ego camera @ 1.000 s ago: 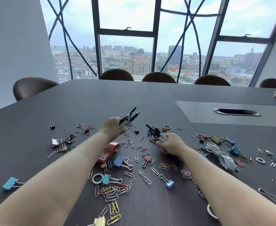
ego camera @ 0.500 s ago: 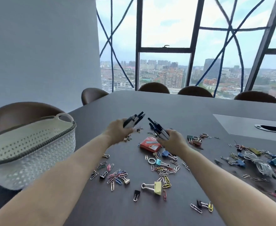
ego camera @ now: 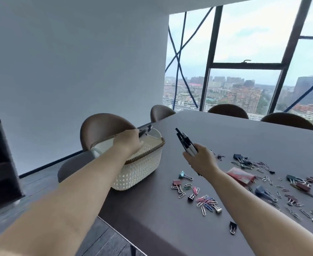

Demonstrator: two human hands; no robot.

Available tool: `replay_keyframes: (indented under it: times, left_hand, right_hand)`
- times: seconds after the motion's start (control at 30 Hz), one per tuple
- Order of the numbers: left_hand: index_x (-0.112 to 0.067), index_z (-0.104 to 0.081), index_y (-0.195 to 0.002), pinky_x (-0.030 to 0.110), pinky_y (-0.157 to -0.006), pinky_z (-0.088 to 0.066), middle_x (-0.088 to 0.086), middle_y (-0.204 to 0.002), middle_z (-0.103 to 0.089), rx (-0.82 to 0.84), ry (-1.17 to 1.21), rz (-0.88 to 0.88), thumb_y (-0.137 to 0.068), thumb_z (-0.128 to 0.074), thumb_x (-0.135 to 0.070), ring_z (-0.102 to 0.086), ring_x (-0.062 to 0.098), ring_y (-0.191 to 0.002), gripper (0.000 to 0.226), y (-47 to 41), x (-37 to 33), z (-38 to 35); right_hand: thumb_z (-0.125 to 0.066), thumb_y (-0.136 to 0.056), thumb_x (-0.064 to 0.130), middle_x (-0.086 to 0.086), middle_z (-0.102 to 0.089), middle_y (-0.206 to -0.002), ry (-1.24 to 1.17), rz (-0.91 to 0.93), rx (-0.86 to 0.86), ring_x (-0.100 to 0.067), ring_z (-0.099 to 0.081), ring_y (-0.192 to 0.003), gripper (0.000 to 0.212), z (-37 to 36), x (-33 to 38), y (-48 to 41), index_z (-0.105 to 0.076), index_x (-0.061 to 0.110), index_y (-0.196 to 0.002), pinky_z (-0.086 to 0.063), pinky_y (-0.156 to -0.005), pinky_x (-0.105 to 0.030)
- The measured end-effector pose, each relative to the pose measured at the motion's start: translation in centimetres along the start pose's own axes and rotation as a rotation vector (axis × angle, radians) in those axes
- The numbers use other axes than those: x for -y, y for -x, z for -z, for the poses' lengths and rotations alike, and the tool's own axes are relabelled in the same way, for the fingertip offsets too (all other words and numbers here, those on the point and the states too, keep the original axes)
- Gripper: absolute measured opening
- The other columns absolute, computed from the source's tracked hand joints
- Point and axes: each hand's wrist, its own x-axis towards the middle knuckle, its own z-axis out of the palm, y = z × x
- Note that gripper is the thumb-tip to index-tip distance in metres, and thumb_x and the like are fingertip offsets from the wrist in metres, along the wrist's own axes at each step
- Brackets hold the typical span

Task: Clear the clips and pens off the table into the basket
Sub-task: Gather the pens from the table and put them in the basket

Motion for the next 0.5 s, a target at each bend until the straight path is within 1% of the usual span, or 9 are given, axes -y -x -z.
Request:
replay_keyframes:
  times: [0.1, 0.2, 0.3, 0.33, 0.4, 0.43, 0.5]
  left_hand:
    - [-0.012, -0.057, -0.111, 0.033, -0.079, -0.044, 0.011, -0.112, -0.064, 0.138, 0.107, -0.046, -0.085, -0.056, -0.042, -0.059, 0.029, -0.102, 0.04, 0.1, 0.7, -1.6]
    - [-0.016, -0.056, -0.123, 0.03, -0.091, -0.042, 0.006, -0.122, -0.063, 0.192, 0.249, -0.076, -0.083, -0.057, -0.051, -0.057, 0.022, -0.113, 0.053, 0.5, 0.8, -1.3]
    - [-0.017, -0.053, -0.129, 0.03, -0.099, -0.038, 0.005, -0.128, -0.06, 0.268, 0.298, -0.112, -0.083, -0.049, -0.059, -0.053, 0.019, -0.12, 0.062, 1.4, 0.6, -0.2]
    - [-0.016, -0.055, -0.127, 0.029, -0.098, -0.038, 0.003, -0.128, -0.06, 0.307, 0.286, -0.135, -0.082, -0.051, -0.059, -0.054, 0.018, -0.118, 0.062, 1.9, 0.6, 0.0]
    - [-0.015, -0.058, -0.121, 0.026, -0.09, -0.041, 0.002, -0.121, -0.063, 0.335, 0.159, -0.185, -0.078, -0.061, -0.055, -0.057, 0.015, -0.106, 0.059, 2.8, 0.8, 0.0]
    - [-0.014, -0.059, -0.119, 0.026, -0.086, -0.043, 0.002, -0.117, -0.064, 0.305, 0.058, -0.216, -0.077, -0.064, -0.052, -0.058, 0.016, -0.101, 0.056, 3.2, 1.0, -0.1]
    - [-0.017, -0.059, -0.118, 0.031, -0.089, -0.046, 0.001, -0.117, -0.065, 0.187, -0.082, -0.277, -0.078, -0.066, -0.046, -0.059, 0.018, -0.104, 0.05, 3.9, 1.3, -0.5]
  right_hand:
    - [-0.056, -0.078, 0.03, -0.007, -0.059, -0.061, -0.023, 0.01, 0.001, -0.026, -0.052, -0.055, 0.014, -0.1, 0.1, -0.2, -0.055, 0.017, -0.073, -0.043, -0.054, -0.033]
    - [-0.057, -0.078, 0.029, -0.013, -0.064, -0.067, -0.02, 0.013, -0.004, -0.029, -0.054, -0.057, 0.014, 0.1, 0.0, -0.2, -0.057, 0.015, -0.078, -0.044, -0.055, -0.033]
    - [-0.057, -0.079, 0.029, -0.014, -0.064, -0.068, -0.02, 0.018, -0.001, -0.033, -0.06, -0.062, 0.015, 0.1, 0.0, 0.0, -0.058, 0.014, -0.079, -0.047, -0.058, -0.034]
    - [-0.057, -0.079, 0.028, -0.014, -0.064, -0.068, -0.026, 0.022, 0.007, -0.031, -0.059, -0.061, 0.016, 0.0, 0.1, 0.1, -0.058, 0.013, -0.08, -0.047, -0.058, -0.034]
    - [-0.056, -0.079, 0.028, -0.016, -0.066, -0.072, -0.033, 0.027, 0.024, -0.029, -0.058, -0.061, 0.016, -0.1, 0.3, 0.4, -0.058, 0.012, -0.081, -0.046, -0.058, -0.034]
    - [-0.056, -0.079, 0.029, -0.016, -0.066, -0.073, -0.035, 0.027, 0.035, -0.029, -0.057, -0.061, 0.016, -0.2, 0.3, 0.6, -0.058, 0.013, -0.082, -0.046, -0.058, -0.034]
    - [-0.056, -0.078, 0.029, -0.013, -0.064, -0.069, -0.058, 0.033, 0.06, -0.026, -0.055, -0.06, 0.015, -0.3, 0.6, 1.0, -0.058, 0.015, -0.08, -0.045, -0.058, -0.033]
